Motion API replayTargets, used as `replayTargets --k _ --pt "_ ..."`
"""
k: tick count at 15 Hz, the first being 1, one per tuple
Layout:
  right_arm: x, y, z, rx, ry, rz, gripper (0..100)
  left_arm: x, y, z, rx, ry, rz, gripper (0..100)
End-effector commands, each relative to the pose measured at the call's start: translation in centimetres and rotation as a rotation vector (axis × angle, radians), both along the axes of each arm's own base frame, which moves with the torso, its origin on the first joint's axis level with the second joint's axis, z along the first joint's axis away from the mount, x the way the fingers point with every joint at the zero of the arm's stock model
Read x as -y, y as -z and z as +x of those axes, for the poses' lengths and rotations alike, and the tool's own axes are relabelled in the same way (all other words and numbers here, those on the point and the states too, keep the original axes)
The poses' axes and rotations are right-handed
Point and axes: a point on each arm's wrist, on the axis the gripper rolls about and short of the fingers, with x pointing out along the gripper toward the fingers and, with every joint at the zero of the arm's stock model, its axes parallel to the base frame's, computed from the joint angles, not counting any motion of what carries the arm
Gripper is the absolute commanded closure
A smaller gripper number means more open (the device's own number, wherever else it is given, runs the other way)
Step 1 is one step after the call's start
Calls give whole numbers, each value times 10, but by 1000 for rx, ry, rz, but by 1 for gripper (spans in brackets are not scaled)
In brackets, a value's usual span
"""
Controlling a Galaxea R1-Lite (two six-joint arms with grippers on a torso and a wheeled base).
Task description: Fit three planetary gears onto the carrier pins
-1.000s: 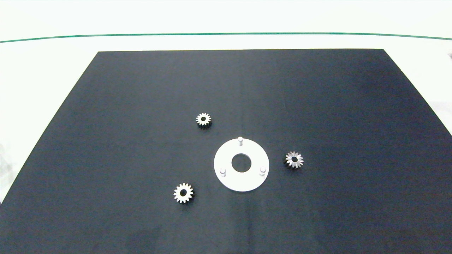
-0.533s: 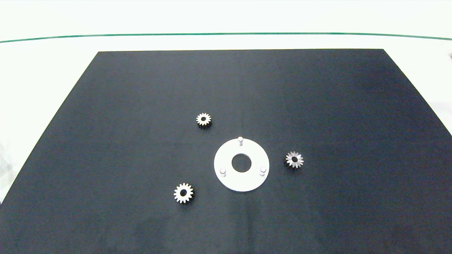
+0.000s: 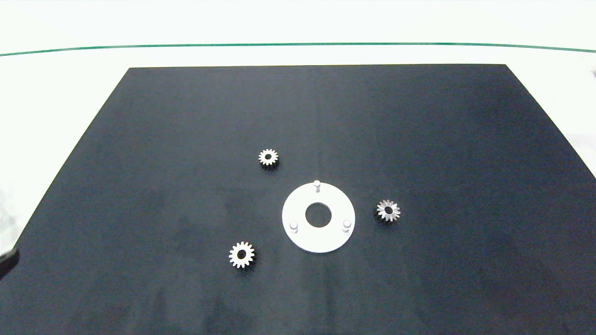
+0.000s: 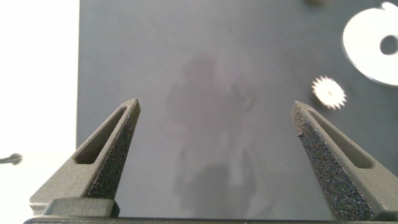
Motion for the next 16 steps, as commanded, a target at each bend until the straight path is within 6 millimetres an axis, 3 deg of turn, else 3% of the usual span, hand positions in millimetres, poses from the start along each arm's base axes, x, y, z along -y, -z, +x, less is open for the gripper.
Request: replayTargets --k 1,7,11,16 --pt "-12 -42 60 -130 -130 -58 0 -5 -53 62 -219 -59 29 0" --pt "-45 -58 153 -281 -271 -200 0 -6 -42 80 -339 -67 -8 0" --pt "-65 -60 194 -316 -335 -229 0 -6 -44 76 -326 -69 -6 0" --pt "-84 -53 225 -352 -407 -266 0 -6 -44 74 -319 -70 -4 0"
